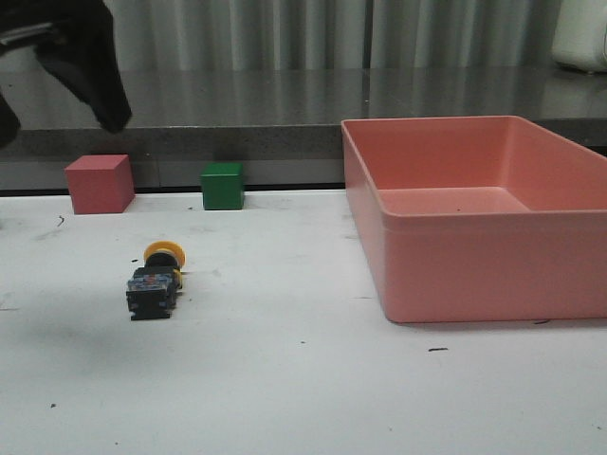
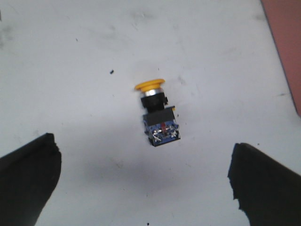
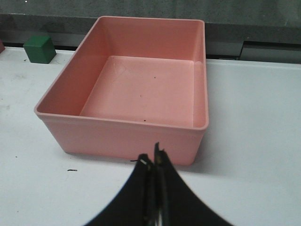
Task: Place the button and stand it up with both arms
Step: 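Lower the open left gripper over the lying button, then close the left gripper on the button base and lift it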
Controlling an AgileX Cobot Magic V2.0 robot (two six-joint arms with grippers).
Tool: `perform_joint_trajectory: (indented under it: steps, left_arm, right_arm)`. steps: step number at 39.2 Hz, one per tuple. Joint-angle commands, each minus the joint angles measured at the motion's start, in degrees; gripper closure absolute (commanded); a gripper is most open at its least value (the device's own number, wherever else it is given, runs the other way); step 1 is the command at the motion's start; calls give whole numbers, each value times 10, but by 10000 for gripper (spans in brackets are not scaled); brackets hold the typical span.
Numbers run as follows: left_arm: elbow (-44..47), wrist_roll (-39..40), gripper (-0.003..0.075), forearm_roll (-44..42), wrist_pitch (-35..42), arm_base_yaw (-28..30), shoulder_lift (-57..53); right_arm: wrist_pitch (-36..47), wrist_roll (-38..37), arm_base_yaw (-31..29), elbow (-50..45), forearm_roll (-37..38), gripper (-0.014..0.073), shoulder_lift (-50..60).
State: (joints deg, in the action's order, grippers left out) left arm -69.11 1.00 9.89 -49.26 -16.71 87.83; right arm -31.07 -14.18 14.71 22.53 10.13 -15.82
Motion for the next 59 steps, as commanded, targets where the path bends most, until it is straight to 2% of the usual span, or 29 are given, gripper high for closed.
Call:
perform_joint_trajectory:
  steps: [1,8,15,24,35,37,40,50,54,59]
  left_arm:
    - [-82,25,29,21,-54,-4,45]
    - [-200,76,29,26,-153,-4,172]
    - [-296,83,29,27,-228,-5,278]
    - [-357,99,29,27,-231,-18,352]
    - [-361,100,34,27,-231,-28,376]
    - [-361,100,57,26,-231,-30,376]
    - [-361,100,132,26,-231,-32,378]
    - [-361,89,454,11,-231,-32,382]
    - [-362,89,529,6,-231,-32,382]
    - [-362,84,554,5,-231,-32,382]
  right_arm:
    - [45,4,-3,15,13,663,-5]
    - [46,4,-3,15,13,663,-5]
    - [50,4,-3,15,13,663,-5]
    - [51,4,-3,15,13,663,-5]
    - [52,4,-3,15,13,663,-5]
    - [52,4,-3,15,13,663,-5]
    - [52,4,-3,15,13,663,-5]
    - [52,4,-3,15,13,663,-5]
    - [52,4,-3,15,13,663,-5]
    - [52,4,-3,15,13,663,-5]
